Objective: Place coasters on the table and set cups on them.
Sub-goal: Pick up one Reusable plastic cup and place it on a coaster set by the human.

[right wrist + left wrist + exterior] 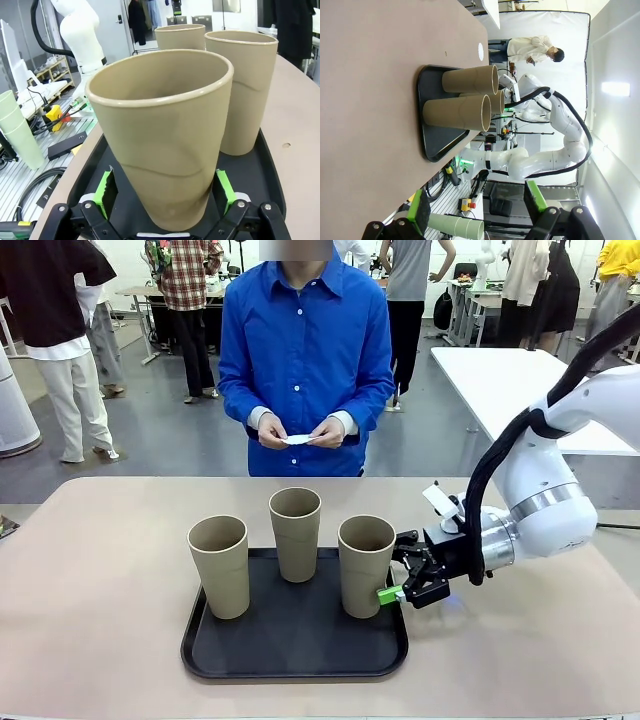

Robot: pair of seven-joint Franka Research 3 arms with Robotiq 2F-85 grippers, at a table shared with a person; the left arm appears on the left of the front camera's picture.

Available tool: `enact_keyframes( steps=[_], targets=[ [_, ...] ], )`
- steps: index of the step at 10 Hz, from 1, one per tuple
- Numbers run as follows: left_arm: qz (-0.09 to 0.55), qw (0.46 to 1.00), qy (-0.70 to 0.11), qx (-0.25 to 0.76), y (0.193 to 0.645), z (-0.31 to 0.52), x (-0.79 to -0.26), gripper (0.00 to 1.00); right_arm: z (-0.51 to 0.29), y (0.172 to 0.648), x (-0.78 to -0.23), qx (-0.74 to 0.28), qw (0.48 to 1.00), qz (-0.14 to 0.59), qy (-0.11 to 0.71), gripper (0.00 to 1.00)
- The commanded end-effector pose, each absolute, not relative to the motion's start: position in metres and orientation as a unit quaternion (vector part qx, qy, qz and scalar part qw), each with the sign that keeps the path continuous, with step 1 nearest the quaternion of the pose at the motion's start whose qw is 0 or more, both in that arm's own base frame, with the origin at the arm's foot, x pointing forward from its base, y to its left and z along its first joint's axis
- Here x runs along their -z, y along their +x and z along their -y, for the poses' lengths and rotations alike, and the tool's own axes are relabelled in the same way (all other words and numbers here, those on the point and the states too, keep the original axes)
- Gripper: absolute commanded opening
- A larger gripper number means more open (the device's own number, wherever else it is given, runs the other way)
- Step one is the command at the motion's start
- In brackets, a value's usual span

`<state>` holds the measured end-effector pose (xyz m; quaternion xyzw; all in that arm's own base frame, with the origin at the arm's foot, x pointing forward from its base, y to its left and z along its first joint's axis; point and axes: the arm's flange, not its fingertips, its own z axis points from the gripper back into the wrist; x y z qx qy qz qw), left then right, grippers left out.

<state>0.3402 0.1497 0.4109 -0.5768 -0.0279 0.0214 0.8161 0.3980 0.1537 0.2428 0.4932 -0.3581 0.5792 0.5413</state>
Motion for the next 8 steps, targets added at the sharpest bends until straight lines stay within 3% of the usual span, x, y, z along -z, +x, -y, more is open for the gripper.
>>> enact_keyframes(
  steps=[1, 8],
  targets=[
    [0.030, 0.814, -0.580, -0.019, 0.339, -0.151, -0.413, 1.00, -0.162, 0.409, -0.237, -0.580, 0.542, 0.373, 0.480, 1.00],
    [0.030, 0.814, -0.580, -0.019, 0.339, -0.151, -0.413, 1.00, -0.177, 0.411, -0.233, -0.580, 0.531, 0.357, 0.504, 1.00]
  ],
)
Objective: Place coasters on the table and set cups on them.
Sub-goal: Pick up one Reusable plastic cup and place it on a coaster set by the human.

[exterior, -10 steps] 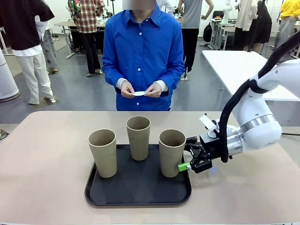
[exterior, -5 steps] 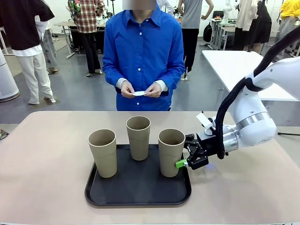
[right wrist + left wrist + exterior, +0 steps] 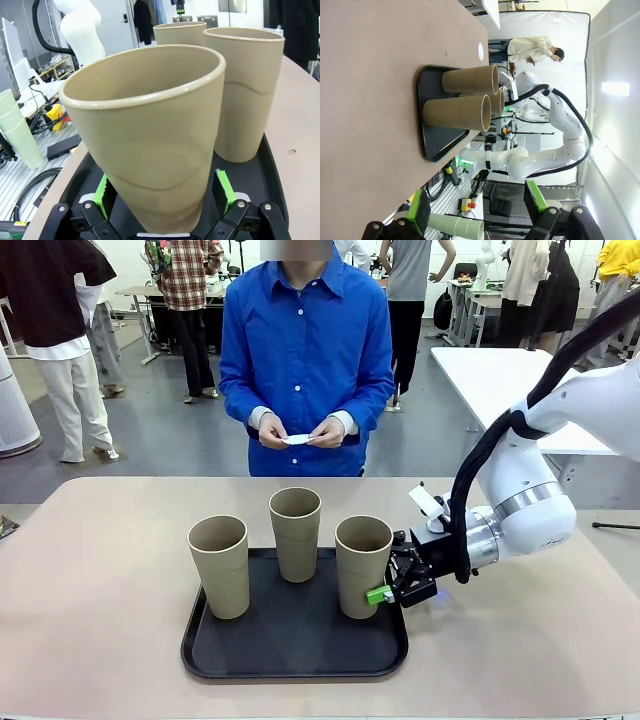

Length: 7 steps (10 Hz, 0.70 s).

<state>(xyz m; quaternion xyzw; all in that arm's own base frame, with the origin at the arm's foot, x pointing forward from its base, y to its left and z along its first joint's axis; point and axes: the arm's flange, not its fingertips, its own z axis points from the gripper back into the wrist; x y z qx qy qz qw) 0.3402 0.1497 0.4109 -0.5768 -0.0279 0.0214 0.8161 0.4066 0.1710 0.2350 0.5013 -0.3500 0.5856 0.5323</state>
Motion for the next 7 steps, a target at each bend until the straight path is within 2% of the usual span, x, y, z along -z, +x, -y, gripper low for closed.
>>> enact_keyframes(
  steps=[1, 7],
  targets=[
    [0.030, 0.814, -0.580, -0.019, 0.339, -0.151, -0.413, 1.00, -0.178, 0.410, -0.233, -0.581, 0.530, 0.357, 0.504, 1.00],
    [0.030, 0.814, -0.580, -0.019, 0.339, -0.151, -0.413, 1.00, -0.186, 0.412, -0.229, -0.591, 0.502, 0.355, 0.523, 1.00]
  ],
)
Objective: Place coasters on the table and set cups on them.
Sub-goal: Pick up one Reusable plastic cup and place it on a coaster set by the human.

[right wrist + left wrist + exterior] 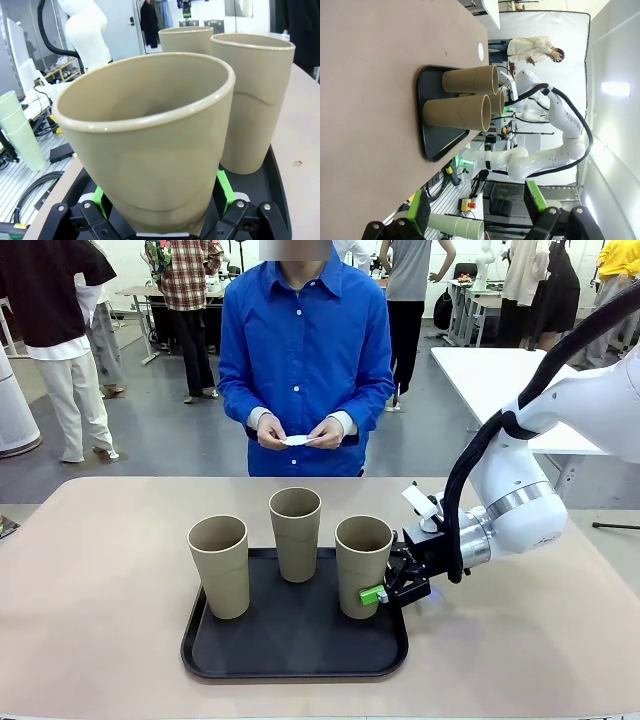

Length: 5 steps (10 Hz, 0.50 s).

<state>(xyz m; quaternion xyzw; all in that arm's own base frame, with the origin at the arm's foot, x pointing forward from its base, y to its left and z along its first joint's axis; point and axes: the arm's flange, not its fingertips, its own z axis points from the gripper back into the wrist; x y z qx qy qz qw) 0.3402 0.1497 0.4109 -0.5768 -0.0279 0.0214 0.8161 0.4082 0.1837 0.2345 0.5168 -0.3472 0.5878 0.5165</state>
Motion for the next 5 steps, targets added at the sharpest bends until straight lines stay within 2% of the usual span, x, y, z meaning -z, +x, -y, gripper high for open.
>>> enact_keyframes(
  steps=[1, 2, 3, 4, 5],
  targets=[
    [0.030, 0.814, -0.580, -0.019, 0.339, -0.151, -0.413, 1.00, -0.184, 0.412, -0.229, -0.593, 0.496, 0.356, 0.525, 0.41],
    [0.030, 0.814, -0.580, -0.019, 0.339, -0.151, -0.413, 1.00, -0.183, 0.411, -0.230, -0.591, 0.495, 0.357, 0.527, 0.41],
    [0.030, 0.814, -0.580, -0.019, 0.339, -0.151, -0.413, 1.00, -0.182, 0.410, -0.231, -0.591, 0.494, 0.357, 0.528, 0.00],
    [0.030, 0.814, -0.580, -0.019, 0.339, -0.151, -0.413, 1.00, -0.180, 0.407, -0.234, -0.593, 0.496, 0.355, 0.526, 0.36],
    [0.030, 0.814, -0.580, -0.019, 0.339, -0.151, -0.413, 1.00, -0.175, 0.397, -0.250, -0.589, 0.505, 0.362, 0.517, 0.00]
  ],
)
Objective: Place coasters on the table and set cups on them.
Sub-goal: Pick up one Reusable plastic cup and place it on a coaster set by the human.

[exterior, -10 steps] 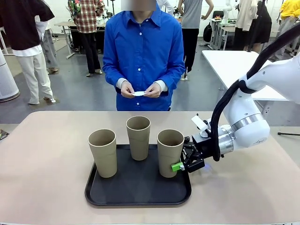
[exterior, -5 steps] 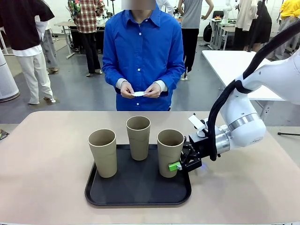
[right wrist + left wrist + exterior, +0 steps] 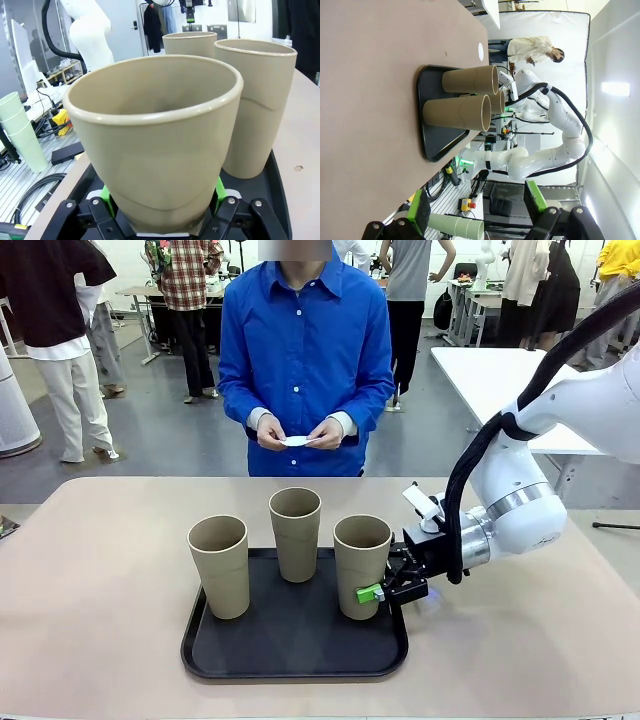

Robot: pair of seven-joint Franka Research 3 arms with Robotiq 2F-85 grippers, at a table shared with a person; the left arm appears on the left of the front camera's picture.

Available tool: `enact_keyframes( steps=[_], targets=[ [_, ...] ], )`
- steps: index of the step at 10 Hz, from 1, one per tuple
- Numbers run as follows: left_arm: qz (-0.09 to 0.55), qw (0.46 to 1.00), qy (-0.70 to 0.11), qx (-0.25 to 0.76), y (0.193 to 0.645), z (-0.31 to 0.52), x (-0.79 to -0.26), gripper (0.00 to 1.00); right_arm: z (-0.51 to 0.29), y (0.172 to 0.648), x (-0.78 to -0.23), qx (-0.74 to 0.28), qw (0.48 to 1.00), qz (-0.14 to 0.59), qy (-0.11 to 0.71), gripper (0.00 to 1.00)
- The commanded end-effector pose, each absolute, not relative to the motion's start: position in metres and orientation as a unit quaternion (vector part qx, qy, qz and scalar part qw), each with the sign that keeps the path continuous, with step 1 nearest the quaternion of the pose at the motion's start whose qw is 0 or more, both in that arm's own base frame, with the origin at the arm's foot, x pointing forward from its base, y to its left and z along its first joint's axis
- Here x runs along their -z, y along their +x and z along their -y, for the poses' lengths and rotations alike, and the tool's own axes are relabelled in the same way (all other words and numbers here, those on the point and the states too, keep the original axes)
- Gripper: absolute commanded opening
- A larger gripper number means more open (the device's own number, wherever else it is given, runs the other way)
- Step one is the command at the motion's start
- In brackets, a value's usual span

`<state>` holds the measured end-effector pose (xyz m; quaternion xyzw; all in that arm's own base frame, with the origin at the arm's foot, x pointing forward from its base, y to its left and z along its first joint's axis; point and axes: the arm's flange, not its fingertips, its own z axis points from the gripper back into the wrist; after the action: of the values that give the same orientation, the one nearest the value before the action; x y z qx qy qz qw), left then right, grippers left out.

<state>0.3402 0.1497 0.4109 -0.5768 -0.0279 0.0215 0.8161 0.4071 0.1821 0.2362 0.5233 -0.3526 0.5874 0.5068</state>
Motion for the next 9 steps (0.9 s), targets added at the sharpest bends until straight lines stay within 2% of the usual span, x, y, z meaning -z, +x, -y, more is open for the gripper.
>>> enact_keyframes(
  steps=[1, 3, 5, 7, 9],
  targets=[
    [0.030, 0.814, -0.580, -0.019, 0.339, -0.151, -0.413, 1.00, -0.167, 0.385, -0.274, -0.577, 0.518, 0.373, 0.509, 0.25],
    [0.030, 0.814, -0.580, -0.019, 0.339, -0.151, -0.413, 1.00, -0.138, 0.362, -0.340, -0.570, 0.522, 0.406, 0.487, 0.25],
    [0.030, 0.814, -0.580, -0.019, 0.339, -0.151, -0.413, 1.00, -0.112, 0.345, -0.403, -0.568, 0.530, 0.402, 0.484, 0.25],
    [0.030, 0.814, -0.580, -0.019, 0.339, -0.151, -0.413, 1.00, -0.101, 0.339, -0.444, -0.560, 0.530, 0.419, 0.479, 0.25],
    [0.030, 0.814, -0.580, -0.019, 0.339, -0.151, -0.413, 1.00, -0.100, 0.342, -0.460, -0.552, 0.554, 0.412, 0.467, 0.25]
  ],
)
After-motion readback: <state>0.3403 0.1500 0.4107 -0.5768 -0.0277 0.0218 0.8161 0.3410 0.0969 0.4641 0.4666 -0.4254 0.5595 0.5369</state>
